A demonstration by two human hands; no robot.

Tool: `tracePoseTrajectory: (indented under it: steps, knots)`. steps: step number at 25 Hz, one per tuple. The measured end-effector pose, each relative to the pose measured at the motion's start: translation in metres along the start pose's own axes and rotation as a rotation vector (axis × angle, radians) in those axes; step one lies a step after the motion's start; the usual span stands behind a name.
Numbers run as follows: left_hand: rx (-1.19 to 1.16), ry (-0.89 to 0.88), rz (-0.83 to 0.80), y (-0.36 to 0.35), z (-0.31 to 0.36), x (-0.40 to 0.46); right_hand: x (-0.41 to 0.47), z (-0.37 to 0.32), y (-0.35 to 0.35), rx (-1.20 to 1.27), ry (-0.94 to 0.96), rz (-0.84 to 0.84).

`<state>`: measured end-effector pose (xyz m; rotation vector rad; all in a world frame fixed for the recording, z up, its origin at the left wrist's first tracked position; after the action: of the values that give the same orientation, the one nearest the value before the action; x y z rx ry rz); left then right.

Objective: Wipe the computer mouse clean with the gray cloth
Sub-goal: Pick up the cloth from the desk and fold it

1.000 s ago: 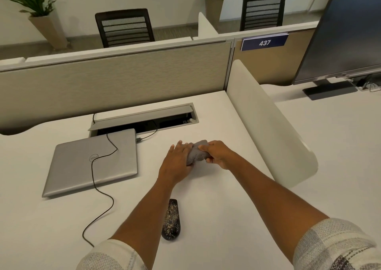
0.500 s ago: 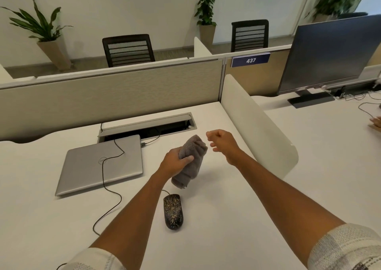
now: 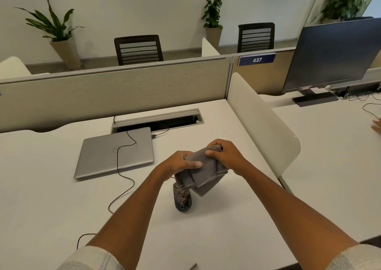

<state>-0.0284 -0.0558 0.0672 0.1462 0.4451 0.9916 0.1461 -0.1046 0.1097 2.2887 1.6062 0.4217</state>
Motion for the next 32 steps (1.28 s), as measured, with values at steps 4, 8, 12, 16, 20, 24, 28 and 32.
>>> tracePoseTrajectory:
  steps: [4, 8, 12, 16, 20, 24, 28, 32]
  knots:
    - [-0.067, -0.036, 0.030, 0.007, -0.006, -0.008, -0.015, 0.011, 0.004, 0.046, -0.146, -0.139]
    - [0.060, -0.155, -0.018, -0.005, 0.010, -0.014, -0.023, 0.009, 0.010, 0.036, -0.229, -0.379]
    - [0.146, -0.267, -0.098, -0.019, 0.035, -0.010, -0.031, 0.005, -0.001, -0.009, -0.246, -0.558]
    - [0.122, -0.297, -0.081, -0.019, 0.043, -0.003, -0.047, -0.006, -0.017, -0.009, -0.092, -0.653]
    - [0.046, -0.342, 0.078, -0.013, 0.044, 0.004, -0.049, 0.001, -0.008, -0.027, -0.039, -0.266]
    - [0.050, -0.335, 0.211, -0.011, 0.038, 0.006, -0.046, -0.006, -0.008, -0.315, 0.100, 0.013]
    - [0.177, -0.304, 0.418, -0.004, 0.021, -0.001, -0.047, -0.001, -0.011, -0.559, 0.152, 0.098]
    - [0.238, -0.218, 0.624, 0.007, -0.029, -0.039, -0.047, 0.007, -0.019, -0.614, 0.206, 0.120]
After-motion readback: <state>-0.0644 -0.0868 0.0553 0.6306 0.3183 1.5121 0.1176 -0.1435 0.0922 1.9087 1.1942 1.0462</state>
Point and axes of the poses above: each hand's wrist, its own x-axis towards the middle knuckle, its own y-axis out of the back of the hand, z = x × y, the point moved 7 cm from there along x, towards the middle knuckle, and after that the axes turned 13 degrees about z, right-handed, at the moved point
